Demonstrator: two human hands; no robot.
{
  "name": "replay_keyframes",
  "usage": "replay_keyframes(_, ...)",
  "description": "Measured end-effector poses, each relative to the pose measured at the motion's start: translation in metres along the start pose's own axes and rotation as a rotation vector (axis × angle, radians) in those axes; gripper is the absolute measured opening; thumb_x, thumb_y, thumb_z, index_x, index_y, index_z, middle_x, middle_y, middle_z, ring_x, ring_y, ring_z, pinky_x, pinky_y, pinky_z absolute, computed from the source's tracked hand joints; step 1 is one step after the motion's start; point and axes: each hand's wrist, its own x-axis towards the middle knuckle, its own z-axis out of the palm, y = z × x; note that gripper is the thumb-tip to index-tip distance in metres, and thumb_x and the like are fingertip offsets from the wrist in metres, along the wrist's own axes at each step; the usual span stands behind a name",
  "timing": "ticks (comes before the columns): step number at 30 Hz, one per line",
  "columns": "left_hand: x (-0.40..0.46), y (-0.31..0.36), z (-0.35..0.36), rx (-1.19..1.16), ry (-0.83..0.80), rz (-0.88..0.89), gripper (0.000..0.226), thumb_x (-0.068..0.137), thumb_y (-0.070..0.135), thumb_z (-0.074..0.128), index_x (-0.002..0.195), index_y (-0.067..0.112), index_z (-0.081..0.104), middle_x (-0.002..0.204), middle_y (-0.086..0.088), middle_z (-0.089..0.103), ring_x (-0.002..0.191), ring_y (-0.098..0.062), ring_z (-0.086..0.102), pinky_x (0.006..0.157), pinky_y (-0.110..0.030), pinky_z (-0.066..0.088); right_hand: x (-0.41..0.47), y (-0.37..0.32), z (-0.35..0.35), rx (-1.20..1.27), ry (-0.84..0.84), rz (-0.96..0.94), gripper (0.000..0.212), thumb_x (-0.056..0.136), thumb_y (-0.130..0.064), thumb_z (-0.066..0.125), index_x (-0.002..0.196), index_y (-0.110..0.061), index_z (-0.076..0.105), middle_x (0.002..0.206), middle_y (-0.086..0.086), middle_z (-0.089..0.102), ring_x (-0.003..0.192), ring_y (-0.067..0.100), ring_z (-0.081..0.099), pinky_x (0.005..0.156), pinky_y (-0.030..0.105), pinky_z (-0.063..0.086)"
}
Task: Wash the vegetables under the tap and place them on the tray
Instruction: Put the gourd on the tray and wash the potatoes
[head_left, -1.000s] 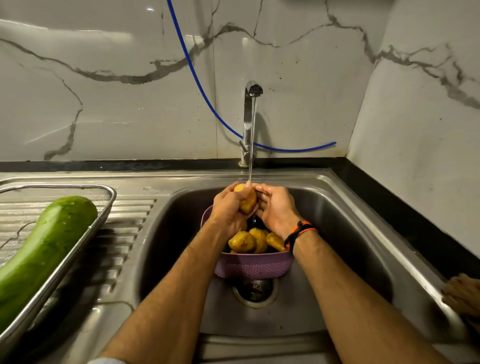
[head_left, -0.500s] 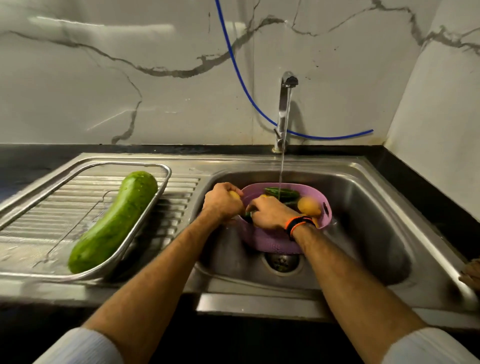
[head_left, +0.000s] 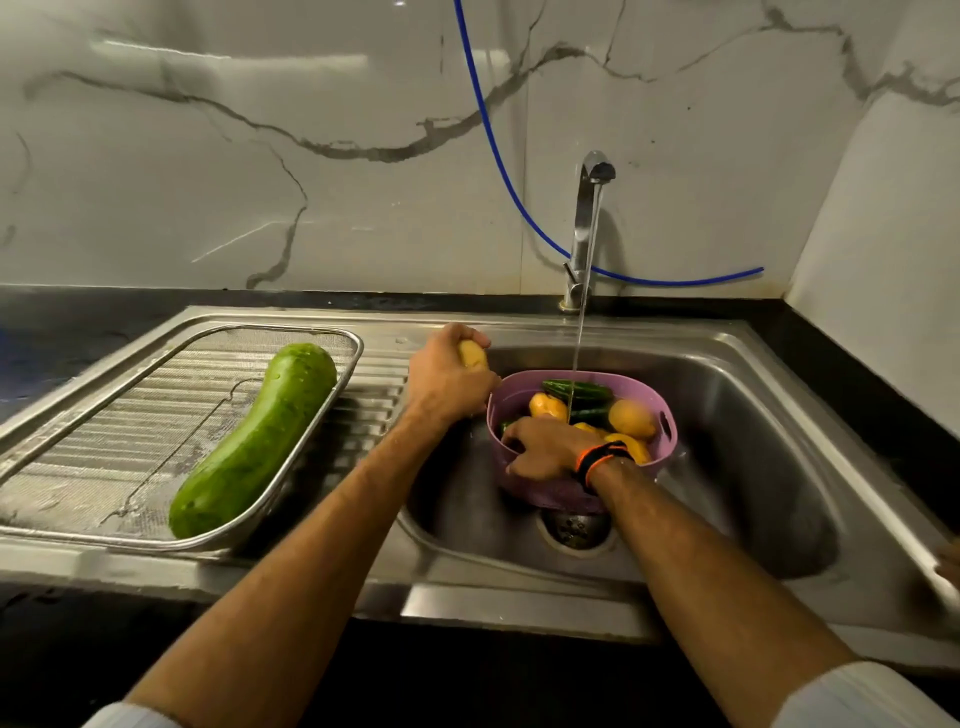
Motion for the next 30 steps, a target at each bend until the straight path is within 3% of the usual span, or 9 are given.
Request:
replay_keyframes(4,-0.018,-0.028,0.012,0.217,-0.121,-0.112,0.014,0.066,0.025,0.068,0.079,0.031,0.063,0.102,-0.008,0.07,0.095,-0.032,0.069,0.082,-0.046,0.06,-0.001,-0.003,-0.001,-0.009,0.004,-0.007,0.036,0.081,-0.027,0.06,0.114,-0.013,0.065,0.111,0.013,0.066,0.103,0.031,0.062,0.084,0.036,0.052)
replay_keyframes(8,-0.023,-0.032,0.011,0.248,-0.145,-0.104,0.017,0.071,0.026,0.072,0.088,0.03,0.068,0.104,-0.005,0.071,0.095,-0.028,0.069,0.085,-0.041,0.059,-0.001,-0.004,-0.003,0.0,0.003,-0.022,0.033,0.08,-0.026,0.061,0.11,-0.015,0.068,0.105,0.01,0.069,0.098,0.029,0.064,0.082,0.037,0.054)
replay_keyframes(11,-0.02,-0.017,-0.003,0.195,-0.113,-0.106,0.029,0.069,0.014,0.079,0.091,0.03,0.068,0.106,-0.005,0.067,0.094,-0.025,0.068,0.075,-0.043,0.062,-0.004,-0.008,-0.006,-0.006,0.018,-0.023,0.034,0.082,-0.026,0.064,0.114,-0.015,0.067,0.11,0.01,0.068,0.103,0.028,0.062,0.083,0.034,0.052)
replay_keyframes(16,-0.02,0.008,-0.051,0.143,-0.077,-0.121,0.043,0.074,0.011,0.085,0.111,0.023,0.066,0.108,-0.005,0.058,0.088,-0.02,0.064,0.051,-0.03,0.06,-0.01,-0.035,-0.029,0.09,0.216,-0.089,0.047,0.085,-0.022,0.069,0.13,-0.014,0.057,0.117,0.005,0.066,0.113,0.024,0.06,0.095,0.034,0.049)
replay_keyframes(20,-0.02,0.015,-0.099,0.098,0.019,-0.105,0.04,0.071,0.011,0.088,0.104,0.023,0.068,0.096,-0.003,0.061,0.081,-0.016,0.064,0.059,-0.037,0.063,-0.014,-0.082,-0.056,0.274,0.275,-0.199,0.05,0.086,-0.019,0.07,0.133,-0.012,0.055,0.121,0.005,0.064,0.107,0.018,0.062,0.095,0.033,0.052)
replay_keyframes(24,-0.023,0.015,-0.151,0.086,0.086,-0.091,0.04,0.074,0.011,0.087,0.107,0.021,0.066,0.097,-0.004,0.059,0.077,-0.017,0.063,0.056,-0.031,0.06,-0.014,-0.137,-0.073,0.326,0.365,-0.313,0.042,0.085,-0.019,0.07,0.126,-0.015,0.06,0.12,0.001,0.065,0.106,0.015,0.062,0.095,0.031,0.052)
replay_keyframes(27,-0.021,0.001,-0.18,0.113,0.122,-0.145,0.038,0.078,0.007,0.081,0.112,0.018,0.067,0.1,-0.007,0.063,0.089,-0.024,0.068,0.069,-0.036,0.062,-0.011,-0.169,-0.072,0.331,0.387,-0.384,0.037,0.085,-0.017,0.068,0.123,-0.015,0.065,0.12,0.003,0.067,0.108,0.016,0.062,0.096,0.031,0.052)
replay_keyframes(30,-0.02,-0.02,-0.199,0.114,0.191,-0.18,0.023,0.076,0.002,0.077,0.089,0.018,0.066,0.097,-0.011,0.07,0.094,-0.028,0.07,0.081,-0.041,0.061,-0.003,-0.193,-0.065,0.294,0.421,-0.428,0.035,0.084,-0.016,0.065,0.119,-0.017,0.067,0.118,0.002,0.068,0.109,0.015,0.062,0.09,0.023,0.048)
